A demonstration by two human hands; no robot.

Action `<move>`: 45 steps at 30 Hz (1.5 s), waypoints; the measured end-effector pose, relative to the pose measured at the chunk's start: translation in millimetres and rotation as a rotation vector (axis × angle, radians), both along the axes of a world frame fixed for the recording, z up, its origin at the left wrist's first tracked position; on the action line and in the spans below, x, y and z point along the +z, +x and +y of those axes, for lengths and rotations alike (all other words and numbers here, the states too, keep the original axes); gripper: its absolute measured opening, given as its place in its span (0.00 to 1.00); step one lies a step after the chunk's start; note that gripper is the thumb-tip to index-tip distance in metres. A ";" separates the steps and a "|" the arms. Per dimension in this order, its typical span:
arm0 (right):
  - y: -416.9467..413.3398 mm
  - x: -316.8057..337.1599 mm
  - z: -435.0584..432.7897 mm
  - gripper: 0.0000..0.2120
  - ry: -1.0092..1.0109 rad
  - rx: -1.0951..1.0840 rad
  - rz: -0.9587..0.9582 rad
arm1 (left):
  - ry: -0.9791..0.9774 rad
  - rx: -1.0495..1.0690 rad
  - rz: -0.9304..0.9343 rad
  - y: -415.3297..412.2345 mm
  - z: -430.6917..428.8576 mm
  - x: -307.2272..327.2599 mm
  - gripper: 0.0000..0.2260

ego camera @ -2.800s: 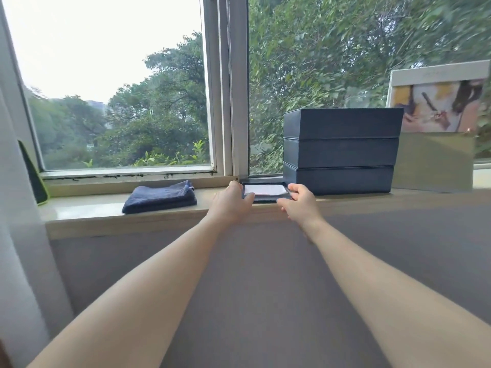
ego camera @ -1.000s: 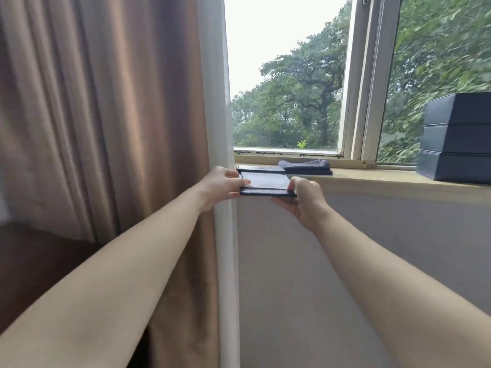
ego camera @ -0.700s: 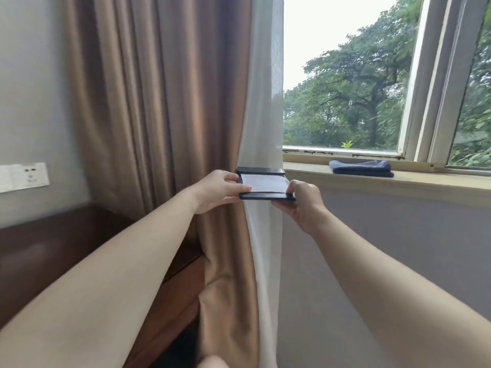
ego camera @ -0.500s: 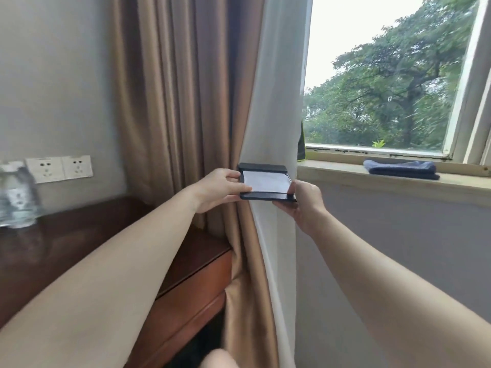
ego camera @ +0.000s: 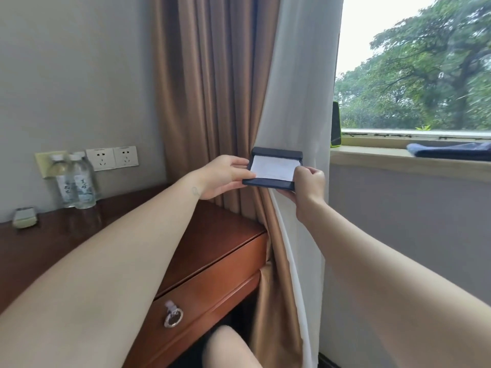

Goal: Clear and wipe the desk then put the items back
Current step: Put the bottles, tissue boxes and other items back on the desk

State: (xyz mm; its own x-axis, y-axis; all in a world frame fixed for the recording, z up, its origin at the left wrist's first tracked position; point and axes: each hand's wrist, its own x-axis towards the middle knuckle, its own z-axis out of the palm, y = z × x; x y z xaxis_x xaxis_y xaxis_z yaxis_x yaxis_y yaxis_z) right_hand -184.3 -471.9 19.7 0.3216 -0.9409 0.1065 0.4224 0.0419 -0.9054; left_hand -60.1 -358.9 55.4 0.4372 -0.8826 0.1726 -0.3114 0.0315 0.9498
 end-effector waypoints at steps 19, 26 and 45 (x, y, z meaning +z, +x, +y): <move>29.5 -1.9 85.1 0.19 -0.043 0.137 0.005 | -0.022 0.120 0.076 21.0 99.9 -11.0 0.27; 81.6 -16.6 115.8 0.20 -0.031 0.298 0.034 | 0.000 0.282 0.114 51.2 147.9 -24.1 0.26; 221.7 -90.2 225.7 0.27 -0.280 0.723 0.441 | 0.259 0.729 0.113 152.2 289.5 -108.5 0.31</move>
State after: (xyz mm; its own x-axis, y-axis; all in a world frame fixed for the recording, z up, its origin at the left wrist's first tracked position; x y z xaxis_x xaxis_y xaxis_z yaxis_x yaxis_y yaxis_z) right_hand 37.4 -246.3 -70.4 0.8925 -0.4502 0.0281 -0.0109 -0.0838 -0.9964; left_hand 92.1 -69.3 -53.1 0.9248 -0.3720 -0.0797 -0.0694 -0.3711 0.9260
